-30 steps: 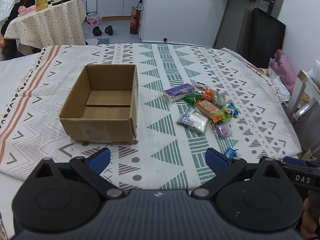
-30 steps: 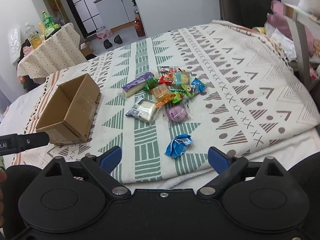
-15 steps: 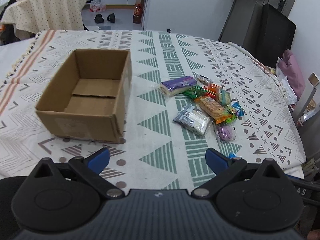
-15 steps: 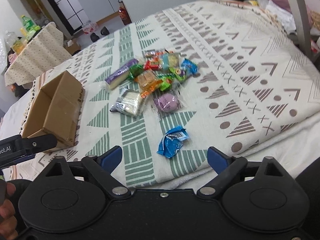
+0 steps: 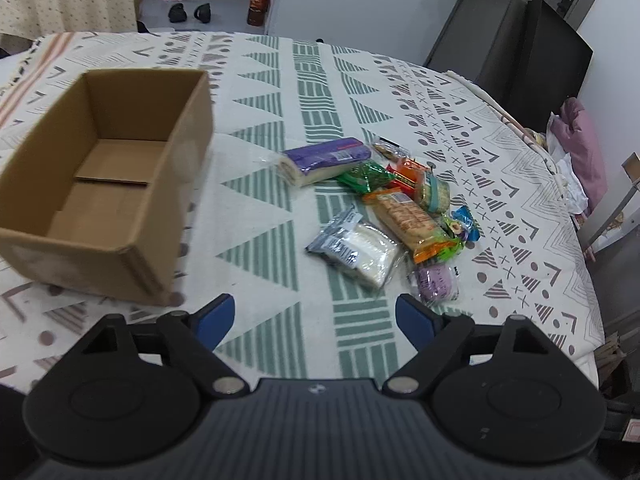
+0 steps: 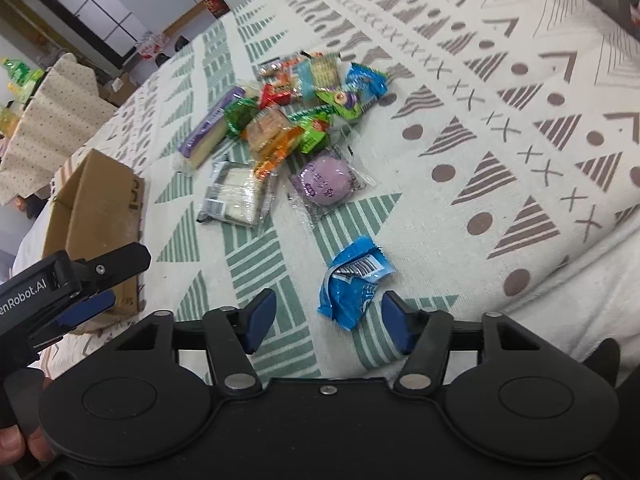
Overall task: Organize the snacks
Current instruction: 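Move the right tool to the blue candy while the left tool approaches the clear bread bag, then grasp the blue candy with the right tool while the left tool grasps the clear bread bag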
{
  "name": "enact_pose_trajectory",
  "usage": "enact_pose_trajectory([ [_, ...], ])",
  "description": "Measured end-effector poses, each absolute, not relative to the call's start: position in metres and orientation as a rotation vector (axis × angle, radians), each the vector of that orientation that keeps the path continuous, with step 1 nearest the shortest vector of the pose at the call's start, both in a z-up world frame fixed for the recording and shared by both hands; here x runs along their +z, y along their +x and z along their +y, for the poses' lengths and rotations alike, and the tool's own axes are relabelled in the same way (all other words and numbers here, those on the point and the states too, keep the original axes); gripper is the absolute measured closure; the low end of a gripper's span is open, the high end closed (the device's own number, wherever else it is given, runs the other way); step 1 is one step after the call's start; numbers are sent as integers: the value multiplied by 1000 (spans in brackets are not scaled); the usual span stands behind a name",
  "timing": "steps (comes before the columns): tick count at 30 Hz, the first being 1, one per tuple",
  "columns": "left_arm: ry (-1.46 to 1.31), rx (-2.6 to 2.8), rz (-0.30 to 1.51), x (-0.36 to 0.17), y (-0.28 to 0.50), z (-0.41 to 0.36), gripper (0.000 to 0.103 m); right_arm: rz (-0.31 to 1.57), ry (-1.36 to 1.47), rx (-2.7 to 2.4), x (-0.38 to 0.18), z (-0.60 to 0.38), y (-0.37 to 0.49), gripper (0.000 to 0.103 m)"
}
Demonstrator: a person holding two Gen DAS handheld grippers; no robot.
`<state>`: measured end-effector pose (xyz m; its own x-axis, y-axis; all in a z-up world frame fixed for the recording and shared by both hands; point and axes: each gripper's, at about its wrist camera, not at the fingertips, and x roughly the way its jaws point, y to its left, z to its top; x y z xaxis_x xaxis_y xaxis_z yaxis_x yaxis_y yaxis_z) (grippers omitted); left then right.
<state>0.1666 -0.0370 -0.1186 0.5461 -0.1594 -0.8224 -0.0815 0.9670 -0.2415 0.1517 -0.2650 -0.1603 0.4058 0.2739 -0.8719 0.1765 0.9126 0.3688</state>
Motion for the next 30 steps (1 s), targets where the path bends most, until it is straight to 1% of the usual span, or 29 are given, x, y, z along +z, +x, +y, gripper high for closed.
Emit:
enact_pose_trajectory([
  [2,-270,-52,1001,-124,174,-40,20,1179,458,58,-166,-265,157,52],
  [5,-286,-64,1009,-131,186,-42,25,1198,456,46,-174,-264,165,54],
  [6,-294,-68,1015,-134,191,-43,29,1205,458,44,-176,-263,168,55],
  [7,-298,-72,1024,-138,195,-44,32,1212,460,43,-179,-263,170,58],
  [9,-308,-80,1038,-144,203,-46,33,1222,468,48,-183,-264,173,66],
  [10,-312,-83,1043,-146,206,-47,34,1228,472,48,-185,-264,175,72],
  [12,-317,-85,1053,-152,213,-50,34,1229,493,48,-189,-267,178,74],
  [13,-323,-87,1056,-155,216,-52,34,1217,497,46,-189,-268,180,78],
  [14,-329,-89,1059,-157,220,-53,34,1207,496,42,-188,-270,181,79],
  [21,-354,-99,1096,-174,244,-67,34,1165,503,-11,-189,-281,190,79],
  [24,-366,-94,1102,-180,252,-72,34,1171,503,-10,-192,-282,193,73],
  [28,-407,-62,1093,-183,262,-74,30,1181,523,-7,-195,-285,196,70],
  [30,-420,-35,1088,-184,267,-75,30,1181,522,-2,-195,-284,198,68],
])
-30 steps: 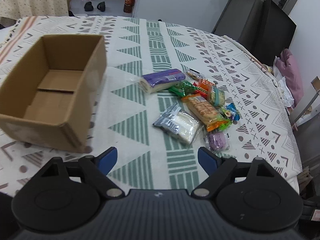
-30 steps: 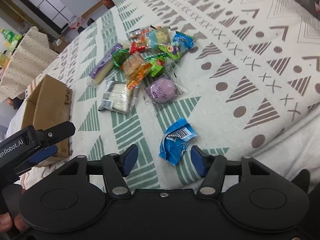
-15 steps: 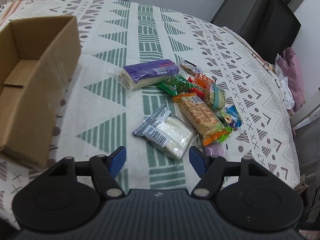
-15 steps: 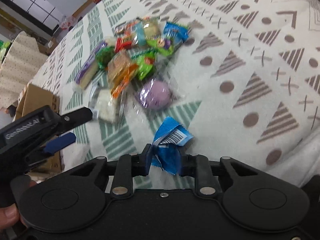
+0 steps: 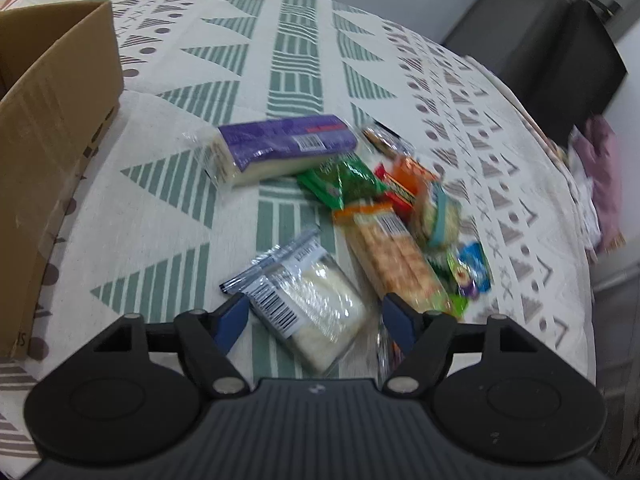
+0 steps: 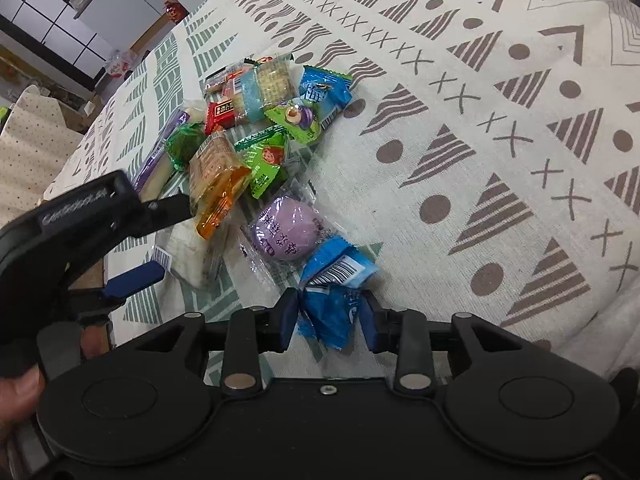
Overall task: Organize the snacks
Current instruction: 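Grasp the blue candy with the right tool while the left tool grasps the clear bread bag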
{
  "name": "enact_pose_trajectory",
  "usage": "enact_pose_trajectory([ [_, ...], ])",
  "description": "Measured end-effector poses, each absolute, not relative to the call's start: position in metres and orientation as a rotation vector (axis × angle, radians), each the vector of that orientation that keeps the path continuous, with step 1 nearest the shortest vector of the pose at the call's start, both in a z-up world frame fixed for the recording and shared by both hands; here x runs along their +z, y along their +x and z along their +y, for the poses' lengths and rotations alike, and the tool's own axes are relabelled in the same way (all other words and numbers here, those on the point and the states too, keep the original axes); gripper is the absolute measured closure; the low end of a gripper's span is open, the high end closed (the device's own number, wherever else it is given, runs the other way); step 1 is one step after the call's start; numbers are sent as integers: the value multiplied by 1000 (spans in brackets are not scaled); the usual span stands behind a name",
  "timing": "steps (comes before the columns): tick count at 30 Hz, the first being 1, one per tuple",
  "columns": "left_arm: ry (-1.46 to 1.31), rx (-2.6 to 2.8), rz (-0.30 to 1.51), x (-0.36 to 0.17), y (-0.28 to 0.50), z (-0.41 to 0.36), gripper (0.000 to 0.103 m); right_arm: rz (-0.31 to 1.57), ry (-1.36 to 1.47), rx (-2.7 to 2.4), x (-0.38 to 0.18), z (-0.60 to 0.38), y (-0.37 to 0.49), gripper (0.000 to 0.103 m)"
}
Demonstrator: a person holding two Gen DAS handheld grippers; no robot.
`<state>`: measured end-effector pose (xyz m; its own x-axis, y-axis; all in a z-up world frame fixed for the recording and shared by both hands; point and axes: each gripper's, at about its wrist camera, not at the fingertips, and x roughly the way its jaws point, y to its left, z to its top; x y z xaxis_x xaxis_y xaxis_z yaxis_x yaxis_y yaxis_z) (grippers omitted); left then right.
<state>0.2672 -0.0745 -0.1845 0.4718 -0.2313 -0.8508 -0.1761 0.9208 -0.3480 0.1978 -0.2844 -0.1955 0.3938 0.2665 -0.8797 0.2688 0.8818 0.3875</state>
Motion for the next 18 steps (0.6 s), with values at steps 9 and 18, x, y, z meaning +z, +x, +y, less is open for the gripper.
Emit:
enact_pose_trajectory([
  [9,-337,37,1131,-196,284,-90,30,1175,499,16,-198,-284,206,67],
  [18,-301,24,1134,-193,271,-92,52,1140,505,22,-196,-285,202,74],
])
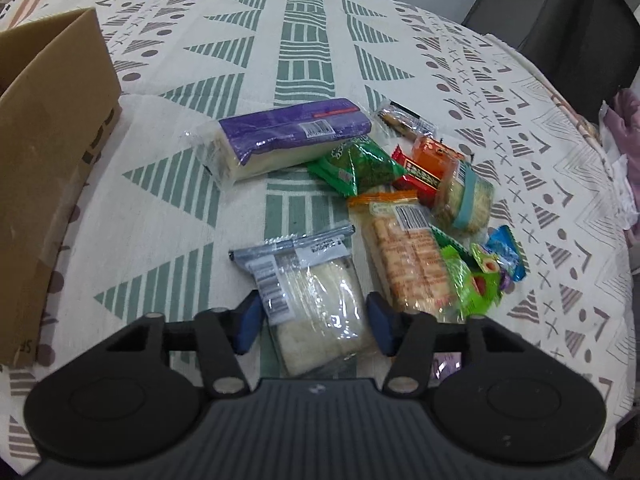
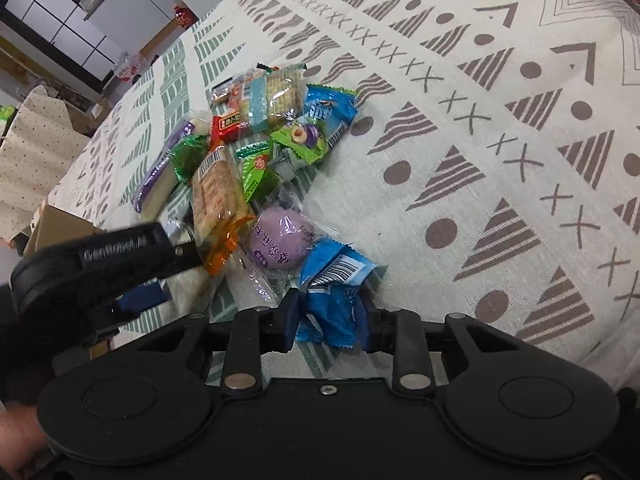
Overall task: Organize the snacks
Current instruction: 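Grasp the blue candy with the right tool while the left tool grasps the clear bread bag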
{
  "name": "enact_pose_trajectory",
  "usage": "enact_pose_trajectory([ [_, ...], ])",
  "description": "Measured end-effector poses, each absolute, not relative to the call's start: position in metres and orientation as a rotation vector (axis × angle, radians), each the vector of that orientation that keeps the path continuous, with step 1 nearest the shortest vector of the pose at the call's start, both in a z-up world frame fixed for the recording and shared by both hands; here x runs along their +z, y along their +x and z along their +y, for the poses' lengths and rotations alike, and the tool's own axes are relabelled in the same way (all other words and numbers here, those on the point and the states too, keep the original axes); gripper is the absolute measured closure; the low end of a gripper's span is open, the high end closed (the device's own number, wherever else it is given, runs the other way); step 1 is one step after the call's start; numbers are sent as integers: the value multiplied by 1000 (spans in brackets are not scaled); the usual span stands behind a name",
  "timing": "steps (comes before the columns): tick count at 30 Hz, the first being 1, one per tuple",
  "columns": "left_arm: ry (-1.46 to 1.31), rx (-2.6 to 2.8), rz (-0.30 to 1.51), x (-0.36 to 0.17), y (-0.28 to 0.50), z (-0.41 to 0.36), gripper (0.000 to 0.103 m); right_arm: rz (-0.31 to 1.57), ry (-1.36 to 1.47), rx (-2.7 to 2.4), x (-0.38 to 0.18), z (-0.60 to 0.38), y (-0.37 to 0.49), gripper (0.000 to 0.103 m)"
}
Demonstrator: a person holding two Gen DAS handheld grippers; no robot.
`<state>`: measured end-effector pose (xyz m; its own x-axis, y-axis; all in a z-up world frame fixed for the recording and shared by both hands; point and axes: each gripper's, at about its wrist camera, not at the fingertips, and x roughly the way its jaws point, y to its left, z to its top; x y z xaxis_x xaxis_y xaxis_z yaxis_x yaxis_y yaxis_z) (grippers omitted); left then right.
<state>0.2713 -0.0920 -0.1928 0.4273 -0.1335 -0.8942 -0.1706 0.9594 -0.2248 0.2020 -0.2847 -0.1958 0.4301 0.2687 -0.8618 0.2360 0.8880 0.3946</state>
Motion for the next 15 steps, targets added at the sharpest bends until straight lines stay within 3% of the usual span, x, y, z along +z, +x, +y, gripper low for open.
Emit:
enact_pose_trajectory([
  [15,-313,-11,1058,-144,223,-71,56,993,459,80,-146,-266,182,75],
])
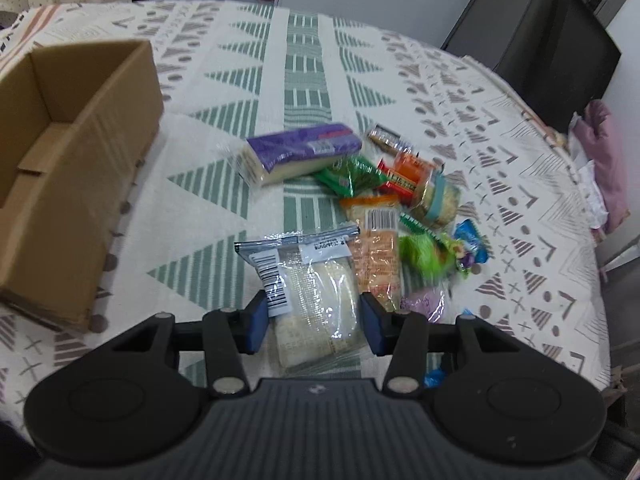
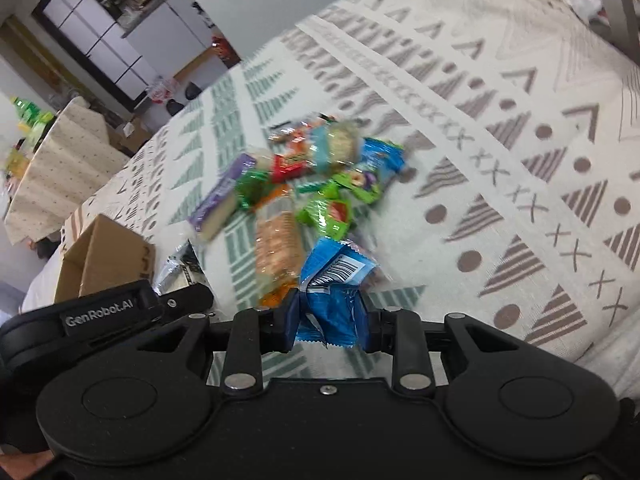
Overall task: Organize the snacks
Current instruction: 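Grasp the blue candy with the right tool while the left tool grasps the clear bread bag, then carry both snacks over the cardboard box and open both tools to drop them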
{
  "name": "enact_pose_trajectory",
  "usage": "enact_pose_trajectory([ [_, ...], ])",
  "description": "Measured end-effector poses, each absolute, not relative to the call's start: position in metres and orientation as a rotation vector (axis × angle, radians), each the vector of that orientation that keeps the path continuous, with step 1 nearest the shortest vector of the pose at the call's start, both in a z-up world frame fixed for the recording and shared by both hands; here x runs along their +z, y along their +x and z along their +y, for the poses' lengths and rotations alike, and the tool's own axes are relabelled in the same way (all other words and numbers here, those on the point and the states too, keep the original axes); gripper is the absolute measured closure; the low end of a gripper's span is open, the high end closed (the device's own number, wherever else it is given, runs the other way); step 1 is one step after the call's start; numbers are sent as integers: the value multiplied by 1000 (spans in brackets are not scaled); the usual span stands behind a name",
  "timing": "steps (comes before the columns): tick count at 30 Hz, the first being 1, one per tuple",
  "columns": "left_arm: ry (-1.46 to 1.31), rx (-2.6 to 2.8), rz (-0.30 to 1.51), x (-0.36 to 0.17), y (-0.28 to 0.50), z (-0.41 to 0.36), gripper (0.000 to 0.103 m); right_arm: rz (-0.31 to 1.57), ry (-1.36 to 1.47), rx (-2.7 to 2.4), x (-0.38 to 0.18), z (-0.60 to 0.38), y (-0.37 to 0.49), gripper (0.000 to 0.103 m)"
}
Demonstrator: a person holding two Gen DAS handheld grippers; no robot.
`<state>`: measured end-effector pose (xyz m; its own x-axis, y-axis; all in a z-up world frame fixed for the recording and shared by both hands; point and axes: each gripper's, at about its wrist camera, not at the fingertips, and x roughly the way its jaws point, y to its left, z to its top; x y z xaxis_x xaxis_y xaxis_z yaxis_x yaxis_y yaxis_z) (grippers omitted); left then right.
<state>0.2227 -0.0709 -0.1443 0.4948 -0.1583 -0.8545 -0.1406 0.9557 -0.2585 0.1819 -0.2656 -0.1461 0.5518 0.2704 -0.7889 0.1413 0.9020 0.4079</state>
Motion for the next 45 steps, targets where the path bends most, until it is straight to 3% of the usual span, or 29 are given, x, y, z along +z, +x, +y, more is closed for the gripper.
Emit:
enact_pose_trajectory([
  [17,-304,7,967,-81,181,-17,56,903,368,212,-86,-195,163,75],
  [45,-398,184,871,-47,169,122,56,869,284,404,-49,-75,182,75],
])
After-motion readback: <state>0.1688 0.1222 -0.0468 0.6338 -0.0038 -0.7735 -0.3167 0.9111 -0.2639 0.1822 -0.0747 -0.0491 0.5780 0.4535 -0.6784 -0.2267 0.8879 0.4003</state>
